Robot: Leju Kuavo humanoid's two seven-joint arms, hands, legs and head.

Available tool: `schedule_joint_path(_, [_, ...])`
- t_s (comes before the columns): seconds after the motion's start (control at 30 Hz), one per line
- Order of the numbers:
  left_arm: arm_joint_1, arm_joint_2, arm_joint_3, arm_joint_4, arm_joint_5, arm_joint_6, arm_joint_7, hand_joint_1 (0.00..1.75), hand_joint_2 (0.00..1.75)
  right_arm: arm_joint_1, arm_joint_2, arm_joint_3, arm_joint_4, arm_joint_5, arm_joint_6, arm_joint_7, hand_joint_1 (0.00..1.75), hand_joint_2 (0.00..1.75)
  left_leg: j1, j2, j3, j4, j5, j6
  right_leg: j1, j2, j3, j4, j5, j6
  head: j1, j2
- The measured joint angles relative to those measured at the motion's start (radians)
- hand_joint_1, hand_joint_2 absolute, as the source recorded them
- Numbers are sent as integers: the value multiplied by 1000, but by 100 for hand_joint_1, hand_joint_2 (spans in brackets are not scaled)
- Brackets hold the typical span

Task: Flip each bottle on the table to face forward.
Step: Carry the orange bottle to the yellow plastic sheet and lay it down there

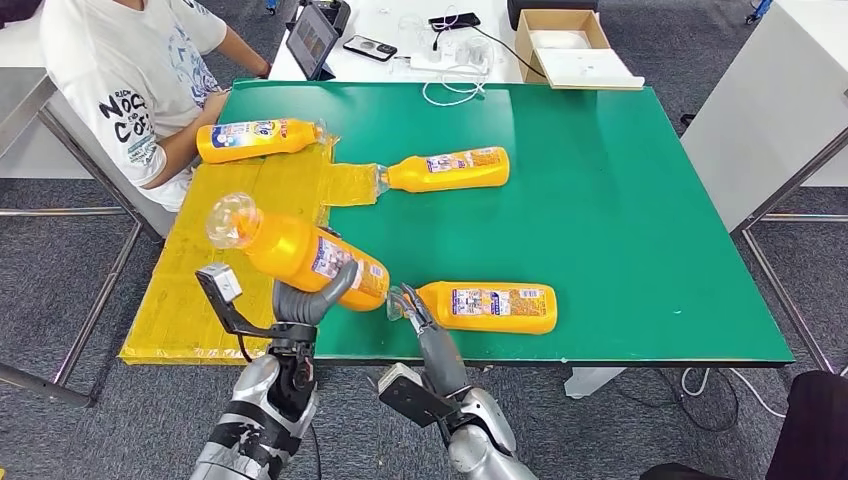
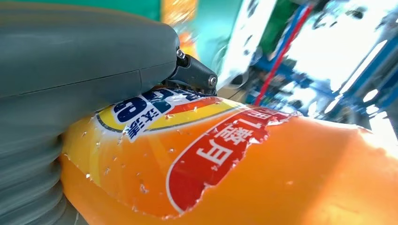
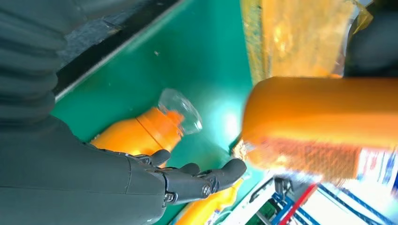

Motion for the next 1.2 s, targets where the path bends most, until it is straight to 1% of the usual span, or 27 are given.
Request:
schedule_joint_path(0.1, [-25, 2, 29, -14, -6, 15, -1, 175, 175, 13, -8, -9, -58, -12, 17, 6, 0, 0, 0, 0, 0, 0, 0, 0, 0, 0, 0, 0, 0, 0, 0, 0])
schedule_joint_path(0.23, [-40, 2, 47, -23, -25, 40, -4, 175, 175, 22, -11, -17, -95, -19, 17, 3, 0, 0, 0, 0, 0, 0, 0, 0, 0, 0, 0, 0, 0, 0, 0, 0])
schedule_joint_path(0.3, [-45, 2, 53, -25, -50, 74, -16, 175, 175, 26, -11, -18, -108, -22, 14, -5, 0, 0, 0, 0, 0, 0, 0, 0, 0, 0, 0, 0, 0, 0, 0, 0])
schedule_joint_path(0.4, [-57, 4, 61, -25, -113, 150, -54, 175, 175, 32, -11, -23, -135, -35, 2, -20, 0, 0, 0, 0, 0, 0, 0, 0, 0, 0, 0, 0, 0, 0, 0, 0])
schedule_joint_path(0.47, [-67, 9, 67, -26, -176, 217, -87, 175, 175, 35, -11, -26, -160, -48, -9, -31, 0, 0, 0, 0, 0, 0, 0, 0, 0, 0, 0, 0, 0, 0, 0, 0])
schedule_joint_path(0.53, [-82, 15, 73, -23, -273, 313, -121, 175, 175, 35, -11, -28, -190, -66, -22, -44, 0, 0, 0, 0, 0, 0, 0, 0, 0, 0, 0, 0, 0, 0, 0, 0])
schedule_joint_path(0.6, [-102, 27, 75, -7, -420, 443, -139, 175, 175, 37, -10, -29, -224, -88, -36, -60, 0, 0, 0, 0, 0, 0, 0, 0, 0, 0, 0, 0, 0, 0, 0, 0])
schedule_joint_path(0.7, [-146, 57, 75, 75, -689, 649, -125, 175, 175, 45, -8, -30, -286, -122, -70, -84, 0, 0, 0, 0, 0, 0, 0, 0, 0, 0, 0, 0, 0, 0, 0, 0])
schedule_joint_path(0.77, [-174, 77, 75, 149, -786, 718, -124, 175, 175, 52, -7, -30, -327, -133, -89, -90, 0, 0, 0, 0, 0, 0, 0, 0, 0, 0, 0, 0, 0, 0, 0, 0])
schedule_joint_path(0.83, [-191, 91, 75, 209, -823, 741, -125, 175, 175, 58, -7, -31, -358, -137, -100, -92, 0, 0, 0, 0, 0, 0, 0, 0, 0, 0, 0, 0, 0, 0, 0, 0])
schedule_joint_path(0.9, [-202, 101, 77, 249, -876, 751, -107, 175, 175, 63, -7, -31, -382, -144, -113, -93, 0, 0, 0, 0, 0, 0, 0, 0, 0, 0, 0, 0, 0, 0, 0, 0])
schedule_joint_path(1.0, [-213, 115, 92, 299, -1024, 760, -59, 175, 175, 68, -8, -30, -415, -162, -139, -94, 0, 0, 0, -1, 0, 0, 0, 0, 0, 0, 0, 0, 0, 0, 0, 0])
schedule_joint_path(1.2, [-239, 153, 161, 399, -1488, 762, 130, 175, 175, 68, -8, -26, -441, -179, -136, -94, 0, 0, 0, 1, 0, 0, 0, 0, 0, 0, 0, 0, 0, 0, 0, 0])
